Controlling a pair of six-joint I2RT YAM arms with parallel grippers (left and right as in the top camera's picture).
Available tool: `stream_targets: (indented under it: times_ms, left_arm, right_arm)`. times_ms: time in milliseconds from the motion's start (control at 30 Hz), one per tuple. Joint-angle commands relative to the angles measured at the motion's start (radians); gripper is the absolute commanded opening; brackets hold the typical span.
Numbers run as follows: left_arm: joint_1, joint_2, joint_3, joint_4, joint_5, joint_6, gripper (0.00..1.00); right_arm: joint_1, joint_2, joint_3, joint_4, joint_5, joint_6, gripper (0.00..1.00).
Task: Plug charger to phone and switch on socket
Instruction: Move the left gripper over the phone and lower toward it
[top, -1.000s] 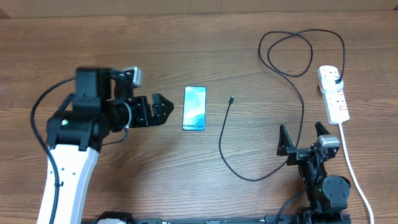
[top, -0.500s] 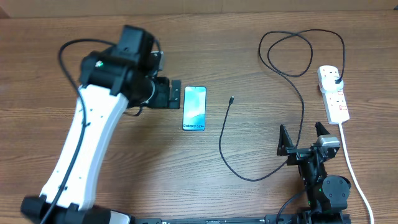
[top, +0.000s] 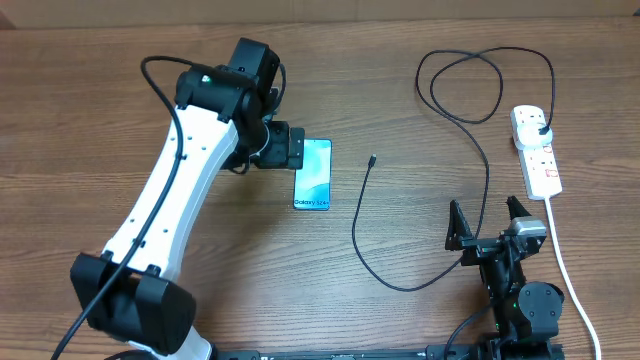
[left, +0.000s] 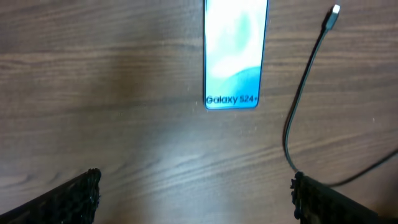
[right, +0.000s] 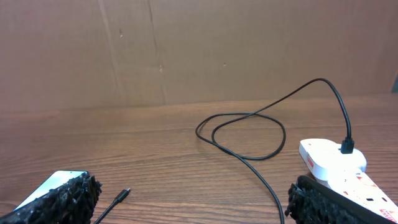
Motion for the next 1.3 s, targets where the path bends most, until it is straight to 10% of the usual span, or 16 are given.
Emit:
stream_targets:
  times_ms: [0,1267]
  left_arm:
    - [-0.001,0.039,0.027,0.034,-0.013,-0.014,1.0]
    - [-0.11,0.307,0.027,0.233,-0.06,-0.142,1.0]
  right_arm:
    - [-0.001,-0.01,-0.01,0.006,0.006,-0.005,1.0]
    - [-0.001,-0.01,-0.01,0.006,0.006,-0.005,1.0]
